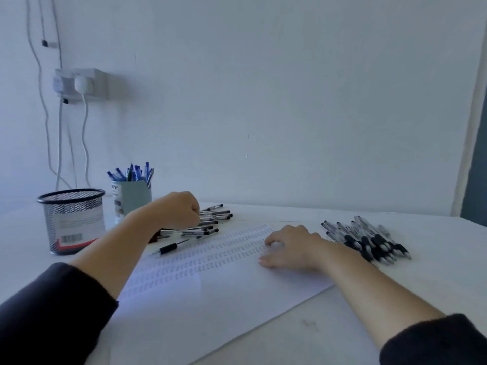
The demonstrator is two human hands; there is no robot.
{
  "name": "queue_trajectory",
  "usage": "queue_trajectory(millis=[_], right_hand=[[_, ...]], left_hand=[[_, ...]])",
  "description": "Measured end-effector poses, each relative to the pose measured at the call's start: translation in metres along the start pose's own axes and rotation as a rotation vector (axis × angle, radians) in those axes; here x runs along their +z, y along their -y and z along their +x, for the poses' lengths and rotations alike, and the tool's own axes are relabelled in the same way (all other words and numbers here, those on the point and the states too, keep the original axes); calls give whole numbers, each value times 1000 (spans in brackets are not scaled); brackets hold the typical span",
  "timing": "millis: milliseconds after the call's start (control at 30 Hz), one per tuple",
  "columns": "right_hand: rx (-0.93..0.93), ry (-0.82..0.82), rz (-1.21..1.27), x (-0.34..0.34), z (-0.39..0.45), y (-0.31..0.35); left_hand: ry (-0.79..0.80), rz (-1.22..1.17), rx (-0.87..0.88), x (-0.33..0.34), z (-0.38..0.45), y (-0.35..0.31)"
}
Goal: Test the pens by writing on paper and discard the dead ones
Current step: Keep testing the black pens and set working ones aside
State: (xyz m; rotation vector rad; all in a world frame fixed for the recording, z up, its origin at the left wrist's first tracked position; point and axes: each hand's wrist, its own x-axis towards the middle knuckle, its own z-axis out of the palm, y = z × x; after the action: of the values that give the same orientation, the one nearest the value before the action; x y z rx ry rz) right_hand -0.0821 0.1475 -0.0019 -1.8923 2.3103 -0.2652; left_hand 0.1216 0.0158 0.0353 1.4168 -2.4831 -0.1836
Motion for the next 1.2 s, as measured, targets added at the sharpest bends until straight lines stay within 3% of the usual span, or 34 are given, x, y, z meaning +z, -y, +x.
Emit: queue_trajectory(millis=[233,400,567,700,833,1000,1100,1200], right_hand=[[-17,41,69,3,3,-8],[-34,36,104,6,8,-11],[-34,26,133,7,10,-14],[-15,25,136,10,15,-19],[25,25,155,13,19,-22],[32,25,164,14,21,-25],[36,15,181,14,22,-27],[35,10,180,15,23,-28]], left_hand=[[143,133,52,10,5,6],[-61,199,78,24,12,13],[-271,278,-32,35,17,16],[-353,225,-31,37,18,15],[-238,153,13,32,13,2],[-40,305,13,39,8,-9],[-62,315,35,40,10,-9],[-245,198,104,42,14,-11]])
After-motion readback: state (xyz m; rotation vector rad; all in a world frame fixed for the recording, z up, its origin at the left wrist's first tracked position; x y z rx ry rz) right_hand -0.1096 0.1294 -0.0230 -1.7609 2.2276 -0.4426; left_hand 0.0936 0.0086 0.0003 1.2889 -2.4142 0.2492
